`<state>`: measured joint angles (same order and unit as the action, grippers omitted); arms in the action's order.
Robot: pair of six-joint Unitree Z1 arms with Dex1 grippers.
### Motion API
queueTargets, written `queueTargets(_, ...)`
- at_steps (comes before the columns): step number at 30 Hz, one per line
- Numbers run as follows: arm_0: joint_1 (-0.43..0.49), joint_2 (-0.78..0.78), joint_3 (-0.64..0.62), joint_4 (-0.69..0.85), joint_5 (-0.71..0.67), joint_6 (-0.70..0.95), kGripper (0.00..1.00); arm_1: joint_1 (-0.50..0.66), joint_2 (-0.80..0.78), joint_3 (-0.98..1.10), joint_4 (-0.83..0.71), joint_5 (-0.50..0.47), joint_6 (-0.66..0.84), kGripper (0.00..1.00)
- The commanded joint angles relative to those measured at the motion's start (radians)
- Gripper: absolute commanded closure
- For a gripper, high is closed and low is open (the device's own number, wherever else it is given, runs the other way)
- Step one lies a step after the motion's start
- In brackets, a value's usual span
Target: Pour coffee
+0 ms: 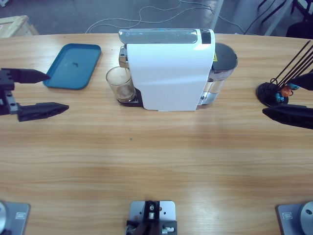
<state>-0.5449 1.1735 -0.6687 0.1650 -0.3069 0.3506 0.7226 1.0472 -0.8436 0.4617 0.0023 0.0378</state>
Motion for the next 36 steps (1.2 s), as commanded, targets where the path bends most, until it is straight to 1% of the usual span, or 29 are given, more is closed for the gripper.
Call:
queueTargets(1,-0.011,0.000,0.006,-0.010,-0.005,-0.015,0.000,0.012,-0.007,0.034,-0.008,0.018,-0.019,0.000)
queueTargets(6,-0.011,-0.014,0.007,-0.015,-0.016,-0.032,0.000,0.012,-0.019,0.047,0.000,0.019,-0.019,0.000)
queueTargets(8,-0.011,-0.029,0.023,-0.058,-0.044,-0.078,0.000,0.012,-0.016,0.049,0.000,0.019,-0.019,0.000)
queueTargets(12,-0.011,-0.015,0.040,-0.137,-0.047,-0.077,0.000,0.012,0.002,0.051,0.000,0.024,-0.019,0.000)
queueTargets(15,0.013,0.063,0.014,-0.176,-0.058,-0.036,0.000,0.012,0.020,0.049,-0.003,0.024,-0.019,0.000)
queueTargets(17,0.057,0.140,-0.014,-0.216,-0.094,0.003,0.000,0.012,0.032,0.048,-0.005,0.024,-0.019,0.000)
queueTargets(20,0.121,0.227,-0.055,-0.252,-0.206,0.095,0.000,0.012,0.044,0.038,0.003,0.023,-0.019,0.000)
queueTargets(25,0.165,0.396,-0.122,-0.290,-0.376,0.200,0.000,0.012,0.042,0.025,0.049,0.024,-0.018,0.000)
queueTargets(29,0.168,0.520,-0.132,-0.354,-0.393,0.227,0.000,0.012,0.046,0.020,0.071,0.027,-0.016,0.000)
queueTargets(36,0.169,0.649,-0.134,-0.421,-0.393,0.246,0.000,0.012,0.081,0.034,0.076,0.053,-0.015,0.000)
